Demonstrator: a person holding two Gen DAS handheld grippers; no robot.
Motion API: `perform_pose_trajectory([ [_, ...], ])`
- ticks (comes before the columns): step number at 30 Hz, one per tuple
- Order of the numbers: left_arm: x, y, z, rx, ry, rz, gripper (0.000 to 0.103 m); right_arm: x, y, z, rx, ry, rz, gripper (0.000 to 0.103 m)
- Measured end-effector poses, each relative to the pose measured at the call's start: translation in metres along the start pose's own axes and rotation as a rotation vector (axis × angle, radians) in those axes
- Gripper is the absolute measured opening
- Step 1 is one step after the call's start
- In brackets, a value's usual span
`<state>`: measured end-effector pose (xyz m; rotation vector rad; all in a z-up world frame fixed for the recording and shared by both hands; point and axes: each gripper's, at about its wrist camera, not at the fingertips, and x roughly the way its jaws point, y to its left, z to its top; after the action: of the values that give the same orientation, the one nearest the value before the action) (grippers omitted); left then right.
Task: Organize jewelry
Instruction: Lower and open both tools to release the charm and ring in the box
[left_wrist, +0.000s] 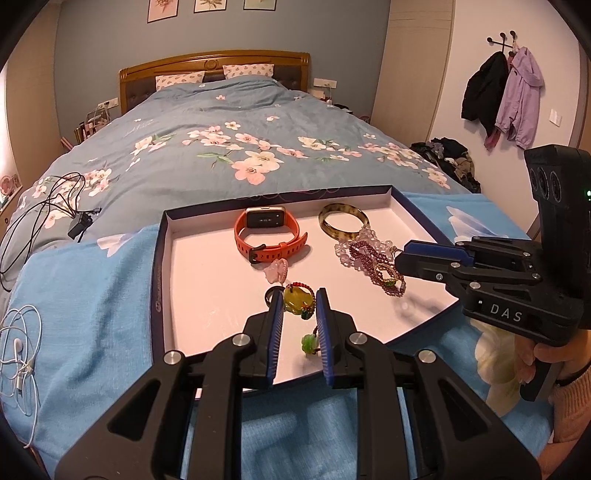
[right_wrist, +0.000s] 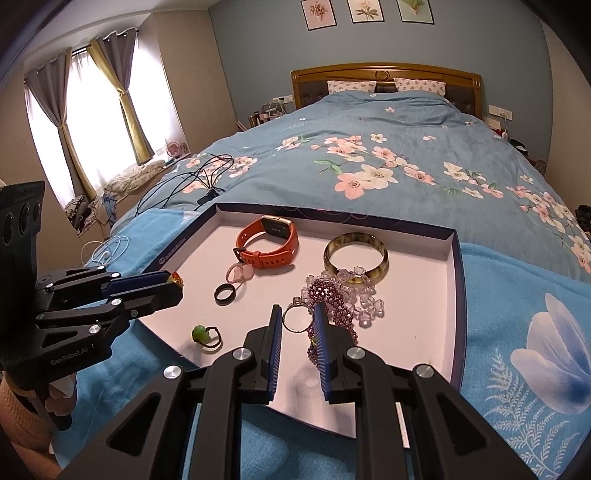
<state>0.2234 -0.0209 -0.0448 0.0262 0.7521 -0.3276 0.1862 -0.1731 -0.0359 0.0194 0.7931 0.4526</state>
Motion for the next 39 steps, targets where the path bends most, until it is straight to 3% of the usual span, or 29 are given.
perform_pose_trajectory([
  [32,0.048,0.009,0.001,-0.047,0.093,0.012,0.019,0.029,-0.007,0.002,0.015,0.062,-0.051,0.016],
  [36,0.045,0.009,0.000,-0.055,0.084,0.020,0.027,0.023,-0.008,0.001,0.023,0.046,-0.047,0.016],
  [39,0.036,0.008,0.000,-0.053,0.055,0.032,0.042,0.013,-0.007,-0.002,0.027,0.025,-0.049,0.022],
])
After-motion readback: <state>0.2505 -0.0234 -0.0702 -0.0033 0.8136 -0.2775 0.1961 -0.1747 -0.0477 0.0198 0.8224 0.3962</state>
